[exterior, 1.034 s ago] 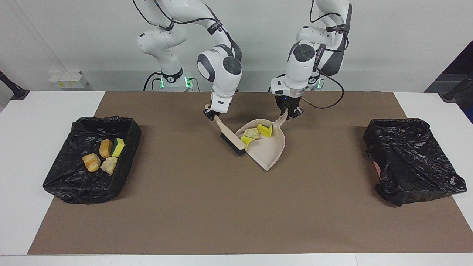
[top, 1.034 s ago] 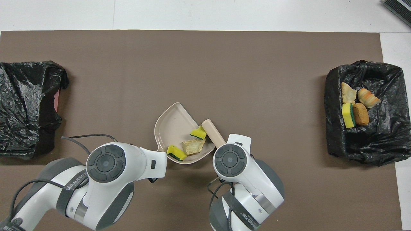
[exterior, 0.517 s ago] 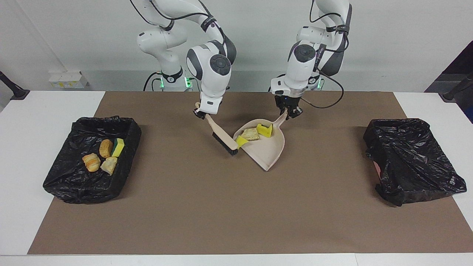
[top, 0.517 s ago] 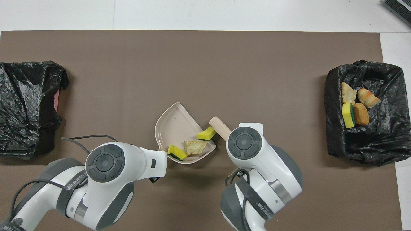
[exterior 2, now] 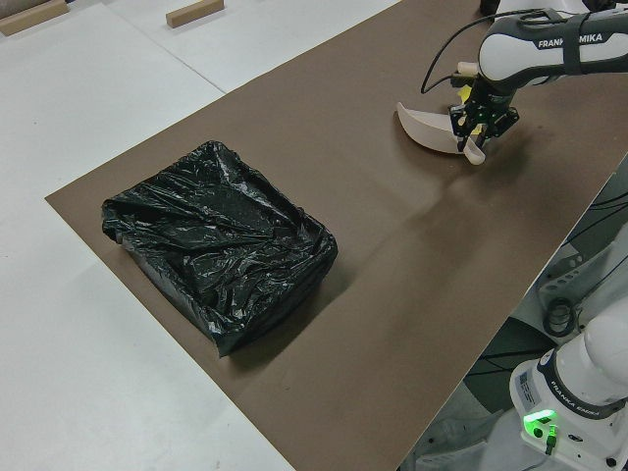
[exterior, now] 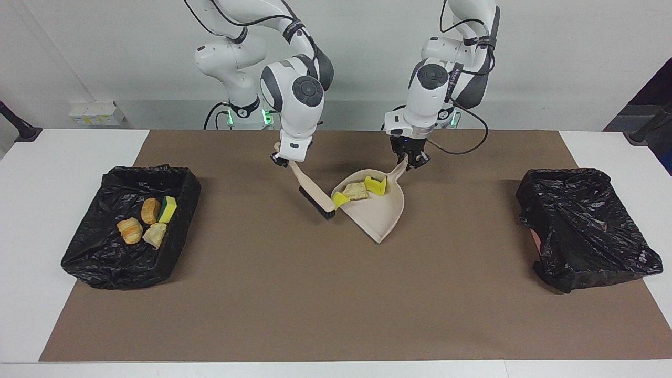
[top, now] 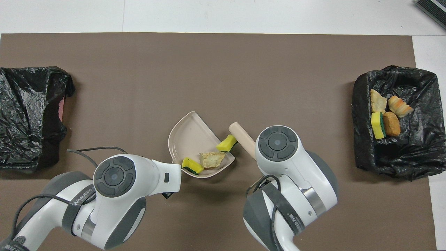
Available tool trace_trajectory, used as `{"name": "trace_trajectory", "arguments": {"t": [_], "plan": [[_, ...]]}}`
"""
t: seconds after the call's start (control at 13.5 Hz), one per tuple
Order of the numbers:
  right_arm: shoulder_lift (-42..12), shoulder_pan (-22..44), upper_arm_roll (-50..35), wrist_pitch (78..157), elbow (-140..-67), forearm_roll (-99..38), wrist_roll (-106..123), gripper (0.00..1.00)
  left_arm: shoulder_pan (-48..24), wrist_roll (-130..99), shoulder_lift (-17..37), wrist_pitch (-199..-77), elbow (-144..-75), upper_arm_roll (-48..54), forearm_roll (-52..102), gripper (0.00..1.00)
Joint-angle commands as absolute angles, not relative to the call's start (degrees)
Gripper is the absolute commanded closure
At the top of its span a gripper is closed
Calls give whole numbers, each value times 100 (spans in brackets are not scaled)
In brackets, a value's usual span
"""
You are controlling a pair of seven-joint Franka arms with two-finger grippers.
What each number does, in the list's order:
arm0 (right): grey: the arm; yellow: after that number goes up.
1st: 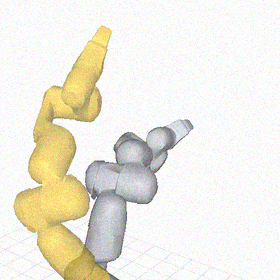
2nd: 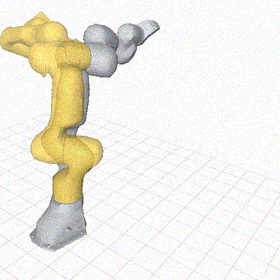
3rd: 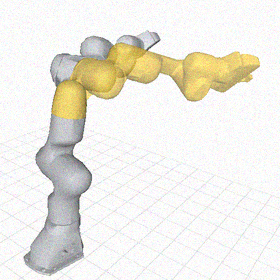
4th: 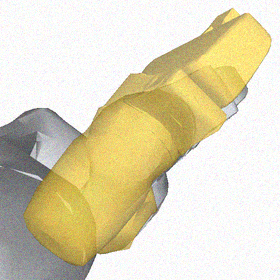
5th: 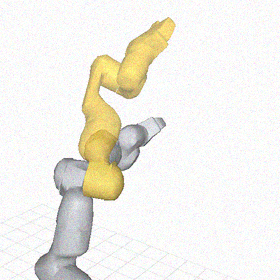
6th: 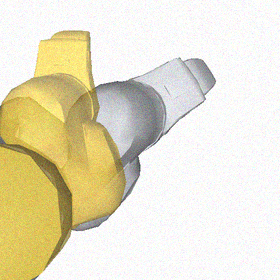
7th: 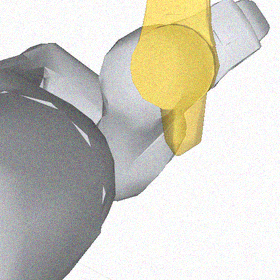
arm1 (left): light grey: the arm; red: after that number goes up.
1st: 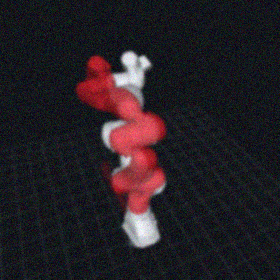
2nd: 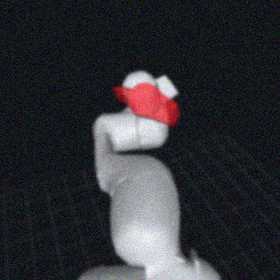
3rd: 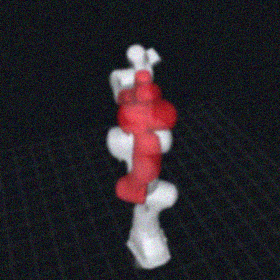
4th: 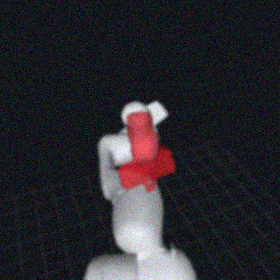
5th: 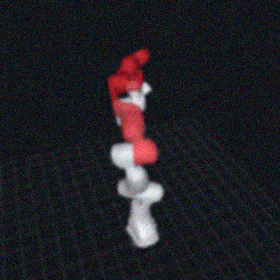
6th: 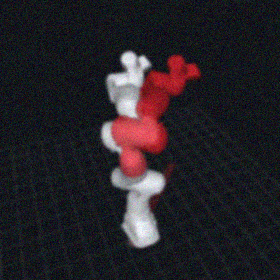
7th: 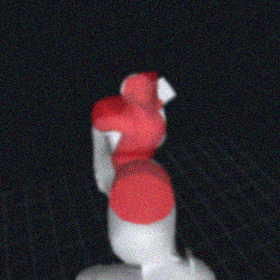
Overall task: Sweep and dump trash in bin
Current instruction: 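Brush the remaining pieces into the dustpan held by the left gripper, then carry the loaded dustpan to the bag near the left arm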
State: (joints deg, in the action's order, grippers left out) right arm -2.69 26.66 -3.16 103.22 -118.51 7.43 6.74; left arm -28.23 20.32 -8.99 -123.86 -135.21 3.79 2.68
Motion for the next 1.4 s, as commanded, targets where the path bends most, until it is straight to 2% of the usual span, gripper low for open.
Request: {"name": "trace_trajectory", "arguments": {"t": [0.0,0.44,0.81,1.18,1.33], "plan": [[-88,2488,-334,10283,-11980,1106,1236,100,-2892,1934,-879,-12498,-13509,352,343,100],[-106,2268,-343,10178,-11786,1275,1846,100,-2900,1863,-879,-12489,-13509,360,343,100],[-158,2530,-378,10757,-12129,888,1093,100,-2900,1854,-879,-12489,-13509,360,343,100],[-412,2873,-404,10951,-11639,-603,-145,100,-2900,1854,-879,-12489,-13509,360,343,100],[-518,2935,-413,11266,-11453,-1280,-858,100,-2900,1854,-870,-12489,-13509,360,343,100]]}}
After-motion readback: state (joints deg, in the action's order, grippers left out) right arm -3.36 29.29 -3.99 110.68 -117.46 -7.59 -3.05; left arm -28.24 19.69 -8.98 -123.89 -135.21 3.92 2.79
